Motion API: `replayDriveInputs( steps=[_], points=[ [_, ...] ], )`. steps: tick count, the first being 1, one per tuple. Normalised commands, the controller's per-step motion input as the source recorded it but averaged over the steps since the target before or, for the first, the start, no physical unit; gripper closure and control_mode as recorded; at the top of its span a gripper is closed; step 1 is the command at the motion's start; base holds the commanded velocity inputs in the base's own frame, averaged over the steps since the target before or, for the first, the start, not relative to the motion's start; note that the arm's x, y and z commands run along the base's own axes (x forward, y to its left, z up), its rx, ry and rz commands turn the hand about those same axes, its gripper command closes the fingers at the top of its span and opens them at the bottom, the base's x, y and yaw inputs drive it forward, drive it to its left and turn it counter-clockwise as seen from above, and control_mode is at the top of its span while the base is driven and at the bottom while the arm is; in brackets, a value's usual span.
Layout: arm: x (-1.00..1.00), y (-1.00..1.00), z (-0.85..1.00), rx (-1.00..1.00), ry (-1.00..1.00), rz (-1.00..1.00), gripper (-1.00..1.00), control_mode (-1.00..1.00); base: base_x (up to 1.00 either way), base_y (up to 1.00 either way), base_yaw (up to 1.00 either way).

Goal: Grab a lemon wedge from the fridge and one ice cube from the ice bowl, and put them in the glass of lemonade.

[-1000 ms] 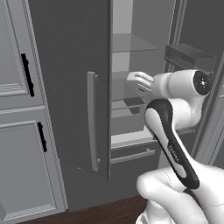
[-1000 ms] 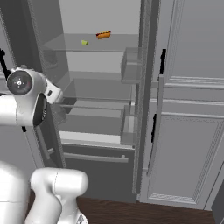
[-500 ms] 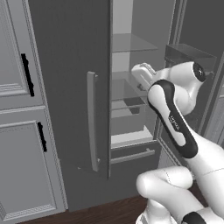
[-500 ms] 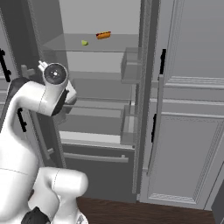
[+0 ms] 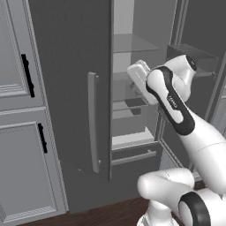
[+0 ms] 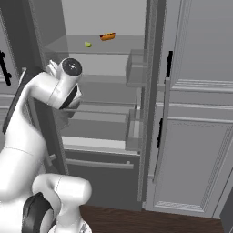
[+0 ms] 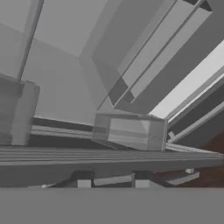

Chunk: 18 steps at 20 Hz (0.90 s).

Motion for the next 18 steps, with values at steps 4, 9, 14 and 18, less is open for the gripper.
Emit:
replayDriveInputs(
  steps=[4, 9, 14, 18],
  points=[
    [0.39, 0.48, -0.37, 0.18, 0.02, 0.06, -1.00, -1.00, 0.00, 0.00, 0.00],
    [0.29, 0.17, -0.11, 0.17, 0.22, 0.18, -1.00, -1.00, 0.00, 0.00, 0.00],
    [0.09, 0.27, 0.00, 0.13, 0.33, 0.30, -1.00, -1.00, 0.00, 0.00, 0.00],
    [0.12, 0.17, -0.02, 0.10, 0.25, 0.27, -1.00, -1.00, 0.00, 0.00, 0.00]
  ],
)
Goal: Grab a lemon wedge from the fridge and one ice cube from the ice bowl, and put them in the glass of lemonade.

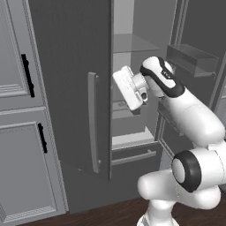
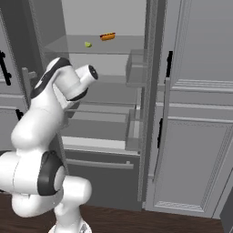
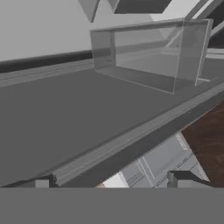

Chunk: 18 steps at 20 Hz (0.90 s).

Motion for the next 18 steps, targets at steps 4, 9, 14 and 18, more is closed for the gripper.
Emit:
replayDriveInputs(
  steps=[4, 9, 14, 18],
  points=[
    [-0.05, -0.13, 0.00, 0.05, 0.01, 0.05, -1.00, -1.00, 0.00, 0.00, 0.00],
    [0.02, -0.34, 0.00, 0.13, -0.02, 0.00, -1.00, -1.00, 0.00, 0.00, 0.00],
    [0.58, 0.09, -0.16, 0.03, 0.02, 0.00, -1.00, -1.00, 0.00, 0.00, 0.00],
    [0.72, 0.07, -0.46, 0.01, 0.05, 0.00, -1.00, -1.00, 0.00, 0.00, 0.00]
  ],
)
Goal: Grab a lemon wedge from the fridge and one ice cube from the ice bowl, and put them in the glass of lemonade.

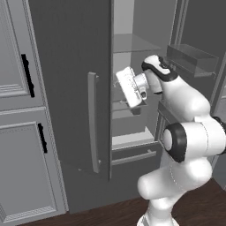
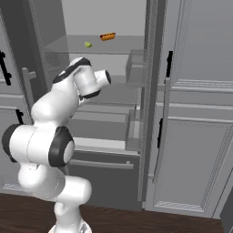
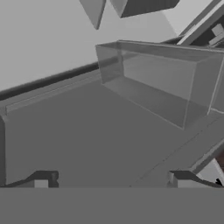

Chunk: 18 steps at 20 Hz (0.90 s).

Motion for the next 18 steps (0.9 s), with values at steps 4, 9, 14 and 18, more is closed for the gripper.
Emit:
replayDriveInputs(
  steps=[4, 9, 14, 18],
  points=[
    [0.26, 0.47, -0.31, 0.02, 0.02, 0.00, -1.00, -1.00, 0.00, 0.00, 0.00],
    [-0.01, 0.76, -0.03, 0.04, 0.01, 0.06, -1.00, -1.00, 0.00, 0.00, 0.00],
    [-0.52, 0.63, 0.01, 0.06, 0.05, 0.09, -1.00, -1.00, 0.00, 0.00, 0.00],
    [-0.75, 0.62, 0.00, 0.04, 0.03, 0.09, -1.00, -1.00, 0.00, 0.00, 0.00]
  ],
)
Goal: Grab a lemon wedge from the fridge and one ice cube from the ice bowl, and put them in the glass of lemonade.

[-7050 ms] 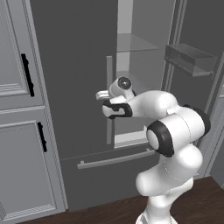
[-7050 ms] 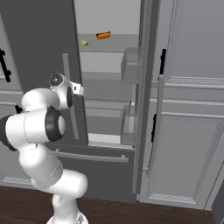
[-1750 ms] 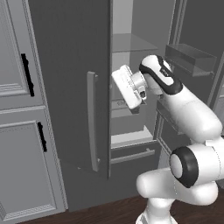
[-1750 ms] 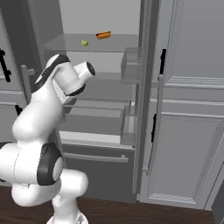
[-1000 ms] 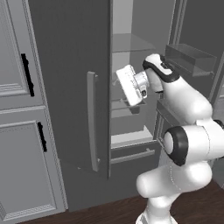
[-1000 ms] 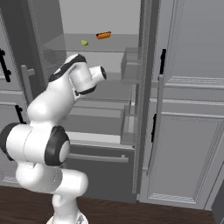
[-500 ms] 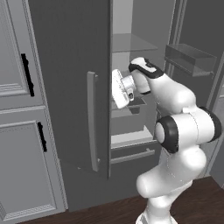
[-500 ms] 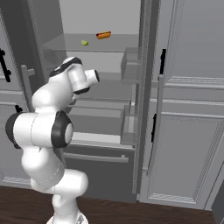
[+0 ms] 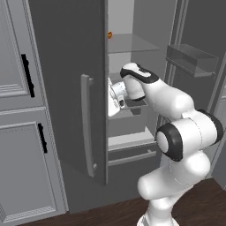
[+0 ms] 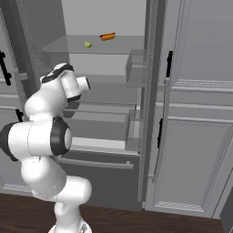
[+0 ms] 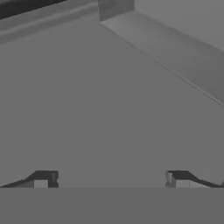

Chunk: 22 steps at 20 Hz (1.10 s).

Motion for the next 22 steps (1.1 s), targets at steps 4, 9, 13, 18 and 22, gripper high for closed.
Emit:
replayDriveInputs(
  steps=[4, 9, 13, 18, 22],
  points=[
    [-0.53, 0.71, 0.11, 0.00, -0.02, 0.01, -1.00, -1.00, 0.00, 0.00, 0.00],
    [-0.09, 0.90, 0.23, 0.00, -0.08, -0.06, -1.00, -1.00, 0.00, 0.00, 0.00],
    [-0.11, 1.00, 0.05, 0.00, -0.12, -0.13, -1.00, -1.00, 0.00, 0.00, 0.00],
    [-0.17, 1.00, 0.05, 0.00, -0.09, -0.17, -1.00, -1.00, 0.00, 0.00, 0.00],
    [-0.09, 0.95, 0.00, -0.03, -0.04, -0.21, -1.00, -1.00, 0.00, 0.00, 0.00]
  ],
)
